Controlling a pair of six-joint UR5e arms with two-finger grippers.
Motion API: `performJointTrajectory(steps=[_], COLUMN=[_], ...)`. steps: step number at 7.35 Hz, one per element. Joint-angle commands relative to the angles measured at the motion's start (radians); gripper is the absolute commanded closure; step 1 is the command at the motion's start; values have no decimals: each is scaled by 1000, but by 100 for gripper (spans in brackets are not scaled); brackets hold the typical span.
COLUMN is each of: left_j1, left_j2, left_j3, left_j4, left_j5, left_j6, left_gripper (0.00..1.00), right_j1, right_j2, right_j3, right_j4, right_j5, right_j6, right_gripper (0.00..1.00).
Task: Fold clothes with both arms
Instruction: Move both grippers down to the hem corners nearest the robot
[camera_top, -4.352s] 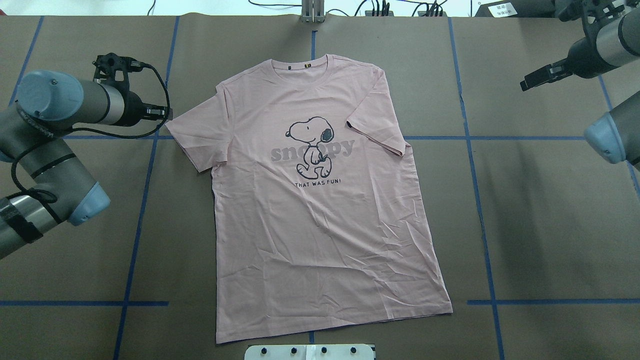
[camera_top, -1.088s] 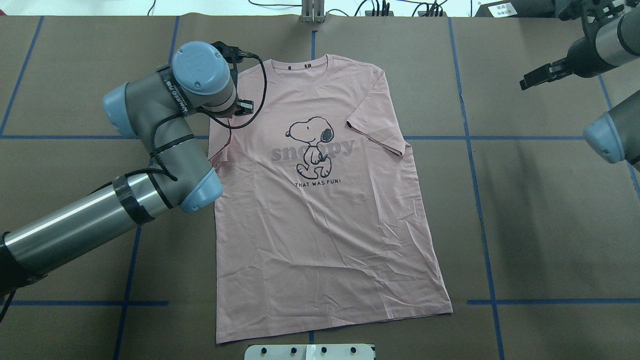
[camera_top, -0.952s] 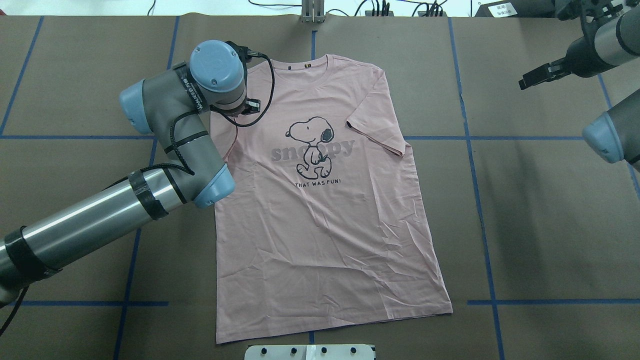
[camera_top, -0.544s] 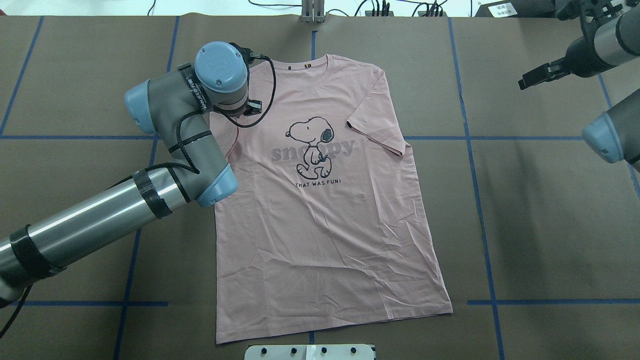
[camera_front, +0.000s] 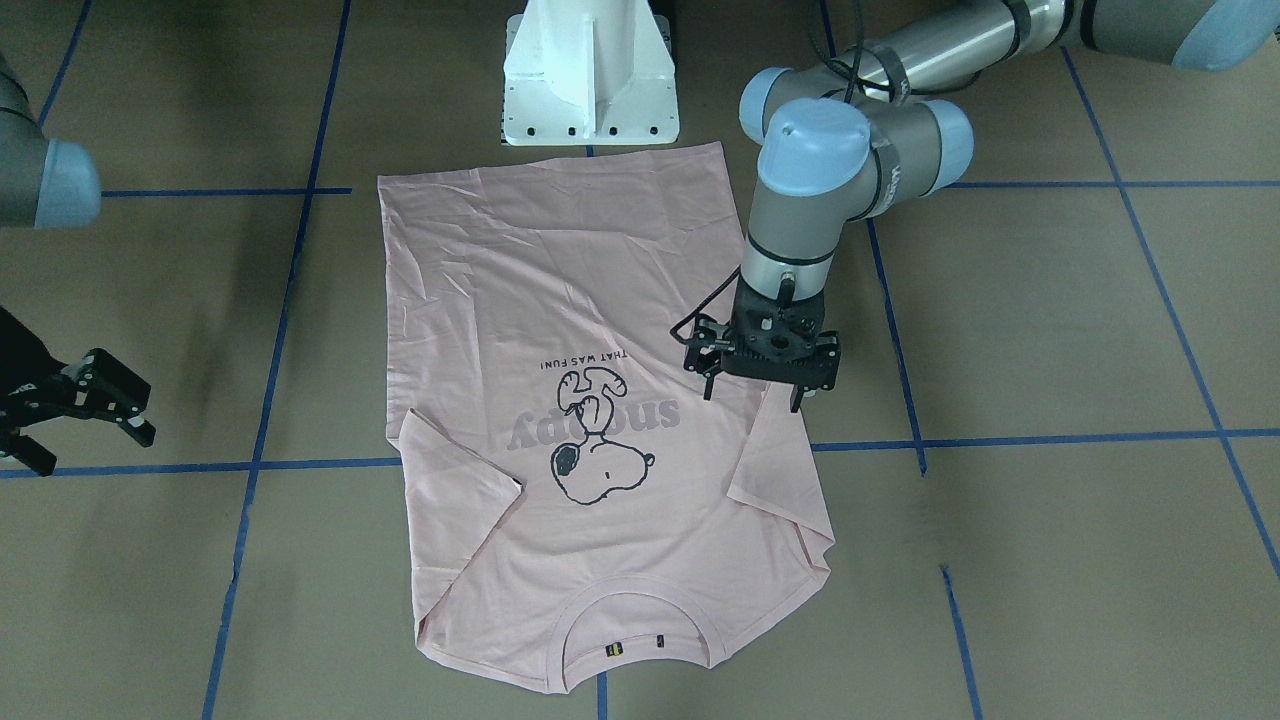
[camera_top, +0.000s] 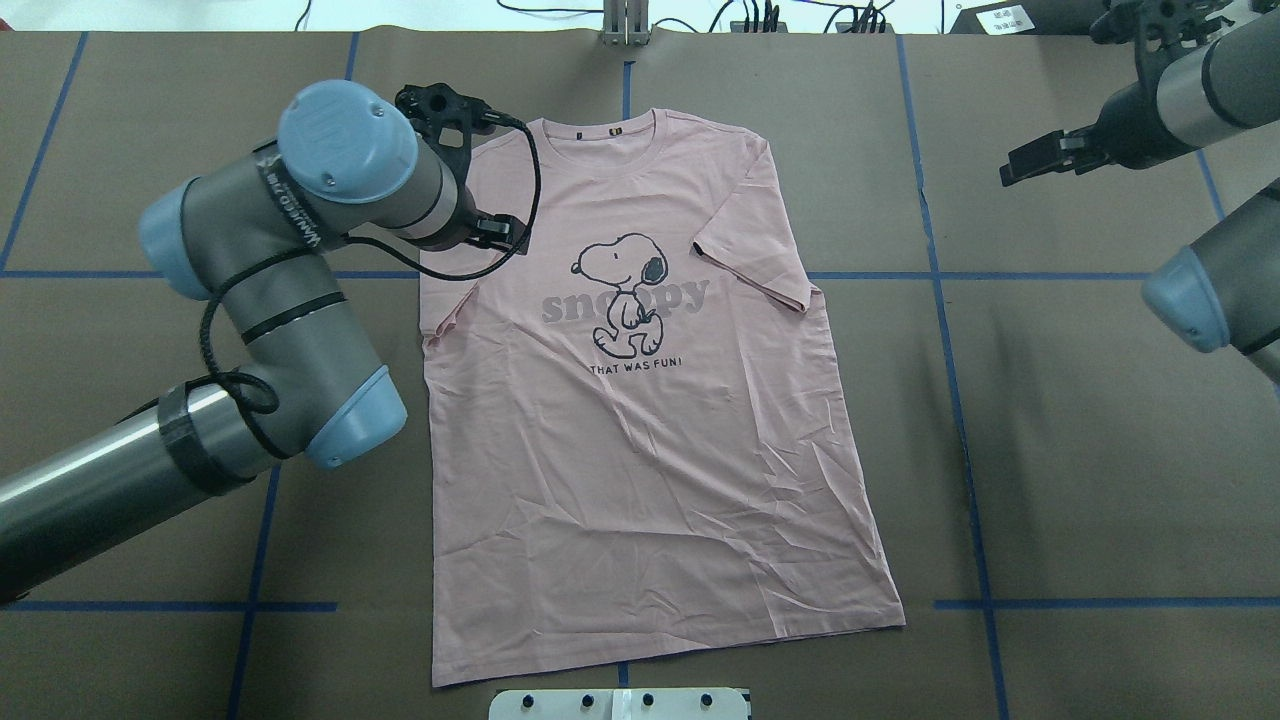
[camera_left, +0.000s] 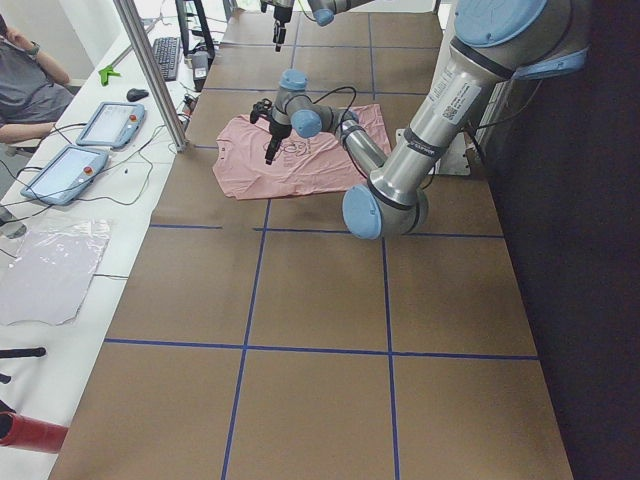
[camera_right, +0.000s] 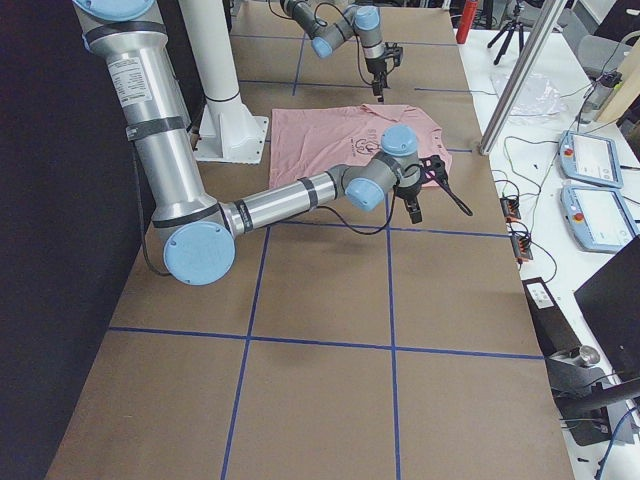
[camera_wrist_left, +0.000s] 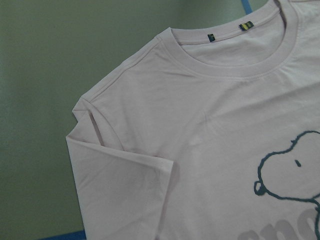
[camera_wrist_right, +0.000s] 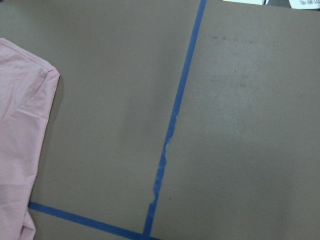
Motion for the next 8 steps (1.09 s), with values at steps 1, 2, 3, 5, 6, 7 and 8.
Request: performJointTrajectory(steps=[1,2,3,5,6,7,8], left_j1=[60,112,187,302,351,390,440], left_j2=[103,131,174,245,254,294,332], left_j3=[-169,-233,-305,-413,-418,-424,-445], left_j4=[0,-1,-1,-3,-3,-8,-9], left_j5=[-3,2,8,67,98,118,172], left_j6=[-48,-165,-268,-386,-446,-508,-575], left_gripper=[0,0,0,0,0,1,14], right_j1=[-155,-228,-305,-486,-601,-731,-813], right_j2=[-112,-187,-273,-396,-418,-425,-430], right_j3=[182,298,417,537,559,560,560], right_j4=[-2,-2,-2,-2,-2,-2,-4], right_j5=[-93,-124,-153,-298,-414,-570,-655], right_j6=[191,288,371,521,608,694,768], right_gripper=[0,0,0,1,2,2,3])
